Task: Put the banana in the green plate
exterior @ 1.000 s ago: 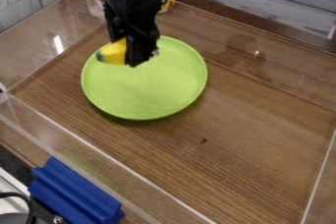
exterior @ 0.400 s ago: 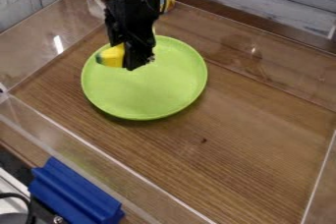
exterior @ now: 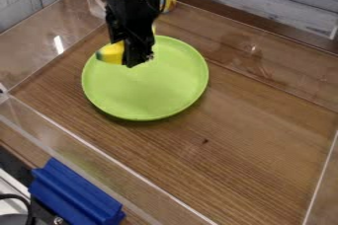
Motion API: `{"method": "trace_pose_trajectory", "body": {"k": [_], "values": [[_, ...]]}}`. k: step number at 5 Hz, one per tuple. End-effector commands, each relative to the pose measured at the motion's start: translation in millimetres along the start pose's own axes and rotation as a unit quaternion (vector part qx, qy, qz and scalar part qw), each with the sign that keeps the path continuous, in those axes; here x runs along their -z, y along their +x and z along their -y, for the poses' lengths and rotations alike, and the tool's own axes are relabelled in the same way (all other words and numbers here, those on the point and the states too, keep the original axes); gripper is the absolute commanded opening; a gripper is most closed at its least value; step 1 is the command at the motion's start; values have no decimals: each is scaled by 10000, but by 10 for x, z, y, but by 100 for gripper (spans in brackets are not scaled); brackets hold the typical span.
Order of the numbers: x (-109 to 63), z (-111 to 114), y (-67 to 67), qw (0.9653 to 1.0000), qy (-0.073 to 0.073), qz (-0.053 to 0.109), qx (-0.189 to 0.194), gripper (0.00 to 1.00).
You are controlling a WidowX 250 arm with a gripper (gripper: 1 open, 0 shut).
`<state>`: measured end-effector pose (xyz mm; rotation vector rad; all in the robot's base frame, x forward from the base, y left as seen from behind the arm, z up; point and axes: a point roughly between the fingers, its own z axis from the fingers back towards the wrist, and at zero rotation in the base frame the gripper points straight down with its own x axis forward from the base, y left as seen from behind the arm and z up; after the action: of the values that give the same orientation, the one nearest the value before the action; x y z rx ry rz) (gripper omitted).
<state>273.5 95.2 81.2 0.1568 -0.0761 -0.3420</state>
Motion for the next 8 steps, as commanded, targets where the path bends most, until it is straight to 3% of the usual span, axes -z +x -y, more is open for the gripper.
{"method": "trace_pose_trajectory", "body": {"k": [1, 3, 4, 8], "values": [[-91, -144, 72, 9995, 234, 201, -14, 0], [-31, -190, 86, 9992, 328, 194, 72, 0], [-13, -171, 103, 9993, 310, 190, 50, 100], [155, -111, 142, 9995, 211, 209, 117, 100]]}}
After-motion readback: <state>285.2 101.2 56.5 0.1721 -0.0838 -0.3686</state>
